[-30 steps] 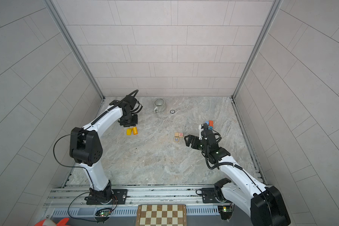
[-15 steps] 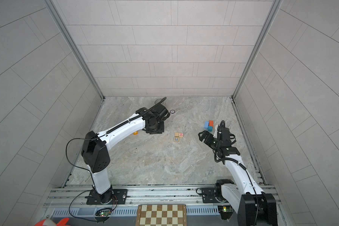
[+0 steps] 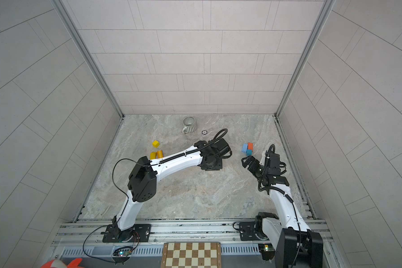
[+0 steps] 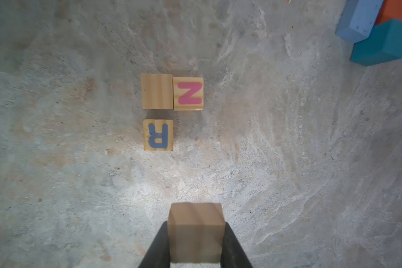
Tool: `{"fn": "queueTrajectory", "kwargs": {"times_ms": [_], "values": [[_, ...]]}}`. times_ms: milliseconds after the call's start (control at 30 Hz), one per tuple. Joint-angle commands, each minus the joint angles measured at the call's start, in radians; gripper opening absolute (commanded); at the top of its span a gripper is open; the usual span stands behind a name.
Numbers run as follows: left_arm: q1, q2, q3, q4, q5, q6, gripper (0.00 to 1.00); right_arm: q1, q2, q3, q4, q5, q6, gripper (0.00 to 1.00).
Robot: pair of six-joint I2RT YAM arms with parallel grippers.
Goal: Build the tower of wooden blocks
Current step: 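Carry the pine cube with the left gripper toward the N and R cubes, then lower the pine cube beside the R cube and open the left gripper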
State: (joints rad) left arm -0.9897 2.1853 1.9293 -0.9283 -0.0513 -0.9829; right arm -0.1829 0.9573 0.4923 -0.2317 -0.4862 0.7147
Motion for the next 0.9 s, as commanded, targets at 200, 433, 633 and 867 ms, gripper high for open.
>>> {"fn": "queueTrajectory", "kwargs": {"times_ms": [200,433,633,867], "values": [[-0.011,0.112,0.068,0.012,0.008,-0.049,0.17,-0.009,-0.018,-0.026,0.003,-0.015,-0.017,0.98],[-0.012,0.148,0.068,0.034,0.017,-0.052,0.17,-0.009,-0.022,-0.026,0.012,-0.027,-0.015,0.98],[-0.012,0.177,0.087,0.036,0.025,-0.053,0.19,-0.009,-0.023,-0.029,0.019,-0.034,-0.014,0.98],[-0.010,0.199,0.106,0.018,0.015,-0.048,0.20,-0.009,-0.024,-0.036,0.026,-0.039,-0.015,0.98]]}}
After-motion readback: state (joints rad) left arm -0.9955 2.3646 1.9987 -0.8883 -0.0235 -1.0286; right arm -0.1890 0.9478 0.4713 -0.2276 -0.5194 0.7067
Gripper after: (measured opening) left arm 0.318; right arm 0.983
